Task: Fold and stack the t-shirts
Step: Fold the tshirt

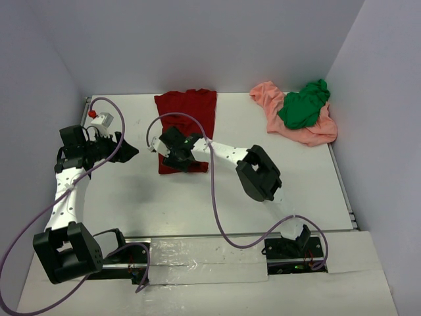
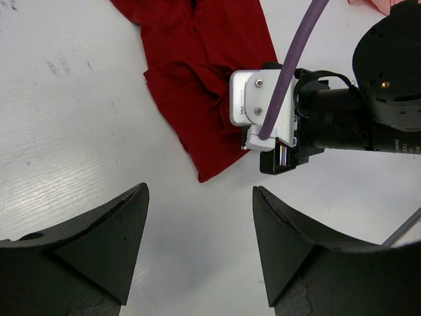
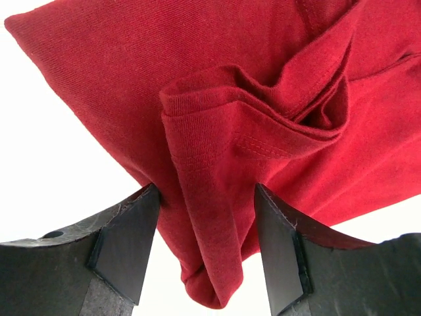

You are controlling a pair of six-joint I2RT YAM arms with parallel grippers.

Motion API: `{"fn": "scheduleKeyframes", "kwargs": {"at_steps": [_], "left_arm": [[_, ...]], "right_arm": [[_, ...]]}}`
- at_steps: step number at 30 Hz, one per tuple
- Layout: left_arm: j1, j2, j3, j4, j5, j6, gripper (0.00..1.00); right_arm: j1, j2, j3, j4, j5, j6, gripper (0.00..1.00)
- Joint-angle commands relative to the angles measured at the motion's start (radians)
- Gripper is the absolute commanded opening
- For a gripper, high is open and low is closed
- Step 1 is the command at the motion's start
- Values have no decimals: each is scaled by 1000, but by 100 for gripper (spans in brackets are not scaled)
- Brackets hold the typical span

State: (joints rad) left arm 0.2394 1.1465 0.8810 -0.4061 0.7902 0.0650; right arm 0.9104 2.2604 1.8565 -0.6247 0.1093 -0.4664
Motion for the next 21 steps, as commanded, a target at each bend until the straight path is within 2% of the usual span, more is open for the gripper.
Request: {"fn": "scheduleKeyframes", "kwargs": {"at_steps": [1,14,21], "left_arm": [[6,1,3,36,30,16,73],[8,-8,1,33,32,16,73],[8,-10,1,32,32,18,73]], "right_arm": [[5,-91,41,-10,4,-11,66],[5,-116,49,-33,0,-12,66],[4,-99,55,-38,-19,3,62]]}}
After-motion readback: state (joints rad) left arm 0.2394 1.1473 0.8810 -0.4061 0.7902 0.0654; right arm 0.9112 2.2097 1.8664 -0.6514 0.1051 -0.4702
